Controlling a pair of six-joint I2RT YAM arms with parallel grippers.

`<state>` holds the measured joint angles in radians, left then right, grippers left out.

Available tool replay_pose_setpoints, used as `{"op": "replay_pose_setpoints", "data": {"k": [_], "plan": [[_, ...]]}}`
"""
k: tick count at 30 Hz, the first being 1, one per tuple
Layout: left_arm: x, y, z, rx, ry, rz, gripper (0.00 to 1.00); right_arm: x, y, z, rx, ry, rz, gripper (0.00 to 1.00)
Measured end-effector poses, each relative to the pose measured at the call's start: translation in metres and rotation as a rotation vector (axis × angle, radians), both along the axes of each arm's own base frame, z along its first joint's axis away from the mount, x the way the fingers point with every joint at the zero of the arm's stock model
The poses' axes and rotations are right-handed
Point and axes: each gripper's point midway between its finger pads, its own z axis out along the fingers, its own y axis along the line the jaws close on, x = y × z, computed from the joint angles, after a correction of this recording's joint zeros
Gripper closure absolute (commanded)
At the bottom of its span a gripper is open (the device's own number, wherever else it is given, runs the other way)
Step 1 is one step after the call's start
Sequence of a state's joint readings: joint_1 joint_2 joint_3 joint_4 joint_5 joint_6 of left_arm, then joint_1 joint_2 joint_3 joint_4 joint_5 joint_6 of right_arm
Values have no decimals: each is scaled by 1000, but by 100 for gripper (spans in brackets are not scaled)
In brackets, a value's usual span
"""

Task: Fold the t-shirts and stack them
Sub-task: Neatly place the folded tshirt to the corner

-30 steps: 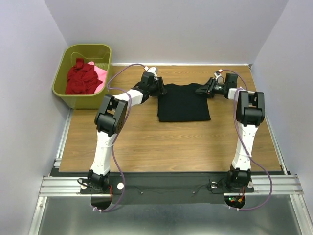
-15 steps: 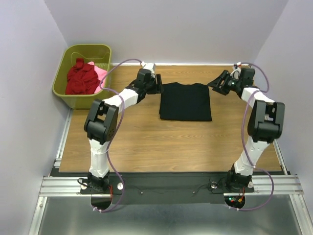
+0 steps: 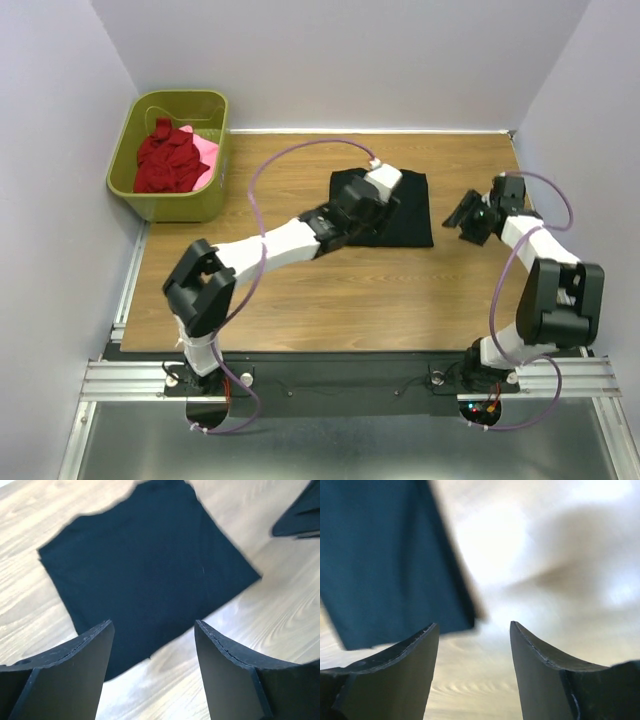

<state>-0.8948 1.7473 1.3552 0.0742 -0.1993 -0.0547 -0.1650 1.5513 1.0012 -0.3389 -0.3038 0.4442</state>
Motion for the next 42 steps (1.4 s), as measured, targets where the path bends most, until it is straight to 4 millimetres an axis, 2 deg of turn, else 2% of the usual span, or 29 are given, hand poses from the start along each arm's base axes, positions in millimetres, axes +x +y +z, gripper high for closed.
{"op": "replay_pose_setpoints", "data": {"k": [3,5,6,10,14,17,19,24,29,33,35,38,42], "plan": [[-16,-27,-24,104,-15,-65,23,-36,-6,-9,-37,61,-64,25],[-24,-51,-37,151,-30,-116,23,-46,-10,-5,-62,54,-95,14],[-27,-65,-47,177,-41,-143,23,-50,-12,-2,-72,46,-108,13],[-41,-100,-81,268,-67,-228,24,-60,-22,11,-123,14,-159,12],[-41,-120,-114,342,-95,-273,26,-67,-24,9,-137,27,-176,12],[-36,-125,-133,384,-106,-283,28,-77,-25,2,-142,53,-185,12],[-31,-131,-138,395,-123,-288,31,-81,-28,-4,-155,70,-201,12],[-18,-149,-139,378,-177,-273,39,-91,-30,-15,-159,109,-218,12],[-13,-155,-140,366,-198,-269,51,-92,-32,-17,-160,118,-230,12],[-11,-154,-146,368,-191,-280,50,-92,-29,-24,-146,148,-224,12],[-11,-153,-149,369,-183,-294,43,-92,-29,-26,-145,158,-221,12],[-12,-153,-155,355,-179,-317,41,-93,-28,-27,-146,165,-219,12],[-11,-152,-155,329,-189,-318,43,-93,-28,-26,-142,168,-217,12]]}}
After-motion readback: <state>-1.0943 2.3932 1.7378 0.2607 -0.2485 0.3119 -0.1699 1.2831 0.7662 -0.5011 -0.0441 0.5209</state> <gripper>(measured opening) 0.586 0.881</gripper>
